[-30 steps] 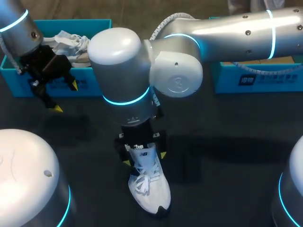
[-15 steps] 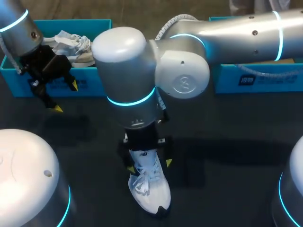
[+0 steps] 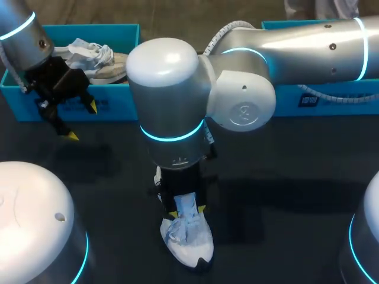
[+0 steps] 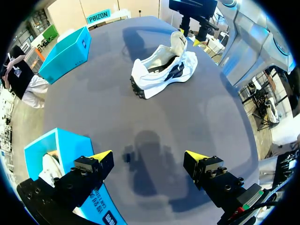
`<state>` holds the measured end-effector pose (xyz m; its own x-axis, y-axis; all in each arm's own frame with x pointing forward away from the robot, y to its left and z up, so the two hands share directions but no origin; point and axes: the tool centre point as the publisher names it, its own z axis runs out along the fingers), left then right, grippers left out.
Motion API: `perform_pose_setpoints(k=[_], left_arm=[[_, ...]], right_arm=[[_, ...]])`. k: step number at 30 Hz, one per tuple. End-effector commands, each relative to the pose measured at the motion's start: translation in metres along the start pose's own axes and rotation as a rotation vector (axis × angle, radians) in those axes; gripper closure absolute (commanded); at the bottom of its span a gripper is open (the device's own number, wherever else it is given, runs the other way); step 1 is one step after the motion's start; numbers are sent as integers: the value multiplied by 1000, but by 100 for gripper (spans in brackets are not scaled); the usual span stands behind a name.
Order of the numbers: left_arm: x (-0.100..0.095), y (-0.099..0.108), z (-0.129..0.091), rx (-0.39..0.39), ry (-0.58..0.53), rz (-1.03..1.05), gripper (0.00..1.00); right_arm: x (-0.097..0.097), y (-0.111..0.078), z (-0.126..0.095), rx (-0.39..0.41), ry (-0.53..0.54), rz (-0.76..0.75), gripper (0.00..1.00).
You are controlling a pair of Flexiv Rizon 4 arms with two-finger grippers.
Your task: Take the shoe out of the shoebox, open the shoe tongue, remove and reinsert the insole, then place the shoe into the shoebox
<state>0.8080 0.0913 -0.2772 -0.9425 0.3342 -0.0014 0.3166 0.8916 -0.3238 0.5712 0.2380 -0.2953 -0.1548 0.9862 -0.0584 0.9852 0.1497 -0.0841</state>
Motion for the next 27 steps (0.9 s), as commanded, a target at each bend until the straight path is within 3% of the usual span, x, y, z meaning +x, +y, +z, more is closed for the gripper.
perform_pose_setpoints(k=[1,9,20,27], left_arm=[[0,0,0,-2,1,0,0],[0,0,0,-2,1,0,0],[0,0,0,-2,1,0,0],[0,0,0,-2,1,0,0]], right_arm=[[5,-1,-1,-1,-15,6,60],[5,2,0,-7,-5,-6,60],[6,31,8,-16,9,-58,74],[2,53,18,-12,28,-73,75]])
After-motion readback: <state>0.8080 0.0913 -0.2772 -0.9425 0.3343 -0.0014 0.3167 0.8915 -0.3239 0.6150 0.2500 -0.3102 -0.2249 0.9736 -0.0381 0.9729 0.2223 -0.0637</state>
